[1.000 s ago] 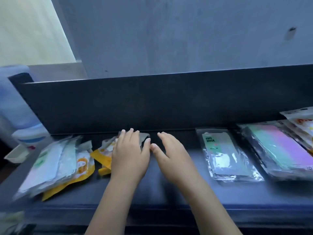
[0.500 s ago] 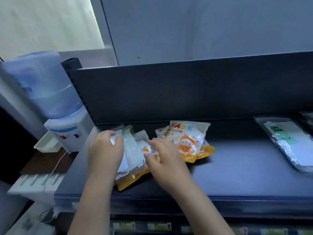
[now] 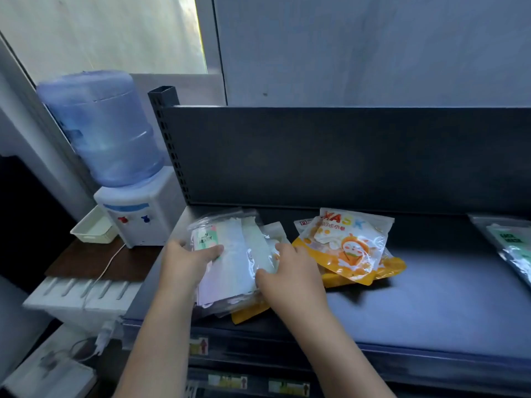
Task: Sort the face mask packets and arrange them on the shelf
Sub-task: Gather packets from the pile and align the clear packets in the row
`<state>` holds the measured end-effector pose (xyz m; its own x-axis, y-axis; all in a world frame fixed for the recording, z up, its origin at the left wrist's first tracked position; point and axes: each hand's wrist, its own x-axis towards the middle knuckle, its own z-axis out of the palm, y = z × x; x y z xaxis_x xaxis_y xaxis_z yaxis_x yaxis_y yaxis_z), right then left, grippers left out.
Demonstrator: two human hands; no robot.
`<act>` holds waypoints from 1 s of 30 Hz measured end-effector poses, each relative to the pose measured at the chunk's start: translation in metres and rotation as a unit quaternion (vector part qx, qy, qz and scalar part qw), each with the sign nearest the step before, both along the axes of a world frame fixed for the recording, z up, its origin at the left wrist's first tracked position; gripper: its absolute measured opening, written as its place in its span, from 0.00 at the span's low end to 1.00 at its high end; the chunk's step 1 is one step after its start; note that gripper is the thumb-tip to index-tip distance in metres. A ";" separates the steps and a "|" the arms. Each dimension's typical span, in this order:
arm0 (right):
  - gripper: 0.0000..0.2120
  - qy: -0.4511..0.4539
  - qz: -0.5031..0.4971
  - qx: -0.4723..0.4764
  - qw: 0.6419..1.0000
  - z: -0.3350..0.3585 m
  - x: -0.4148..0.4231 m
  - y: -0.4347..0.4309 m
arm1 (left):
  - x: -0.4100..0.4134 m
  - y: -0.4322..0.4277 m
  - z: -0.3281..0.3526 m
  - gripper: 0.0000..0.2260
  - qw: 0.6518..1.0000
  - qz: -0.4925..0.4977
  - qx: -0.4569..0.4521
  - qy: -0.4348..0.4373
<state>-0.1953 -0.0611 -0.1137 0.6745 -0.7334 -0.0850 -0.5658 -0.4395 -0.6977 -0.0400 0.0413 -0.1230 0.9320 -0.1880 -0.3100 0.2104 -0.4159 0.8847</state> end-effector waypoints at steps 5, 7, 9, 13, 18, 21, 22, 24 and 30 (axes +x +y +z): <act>0.22 -0.117 -0.080 0.272 0.952 0.008 -0.001 -0.013 | 0.005 0.005 -0.003 0.45 0.990 -0.003 -0.117 0.081; 0.16 -0.144 -0.095 0.340 0.924 0.011 -0.003 -0.020 | 0.009 0.006 -0.001 0.25 0.980 -0.010 -0.165 0.113; 0.15 -0.168 -0.108 0.351 0.915 0.014 -0.005 -0.026 | 0.012 0.005 -0.001 0.16 0.973 -0.007 -0.188 0.131; 0.12 -0.224 -0.131 0.356 0.898 0.021 -0.013 -0.039 | 0.021 0.005 -0.003 0.12 0.960 0.009 -0.244 0.138; 0.10 -0.272 -0.155 0.340 0.887 0.023 -0.029 -0.052 | 0.016 -0.008 0.001 0.02 0.948 -0.030 -0.273 0.159; 0.11 -0.314 -0.164 0.351 0.867 0.021 -0.043 -0.058 | 0.010 -0.019 0.007 0.06 0.943 -0.045 -0.296 0.147; 0.11 -0.329 -0.167 0.354 0.859 0.021 -0.049 -0.062 | 0.007 -0.022 0.009 0.06 0.939 -0.055 -0.307 0.145; 0.11 -0.361 -0.176 0.355 0.844 0.021 -0.061 -0.069 | -0.001 -0.029 0.015 0.08 0.929 -0.074 -0.331 0.147; 0.12 -0.418 -0.196 0.372 0.806 0.016 -0.097 -0.089 | -0.030 -0.052 0.022 0.15 0.889 -0.123 -0.393 0.202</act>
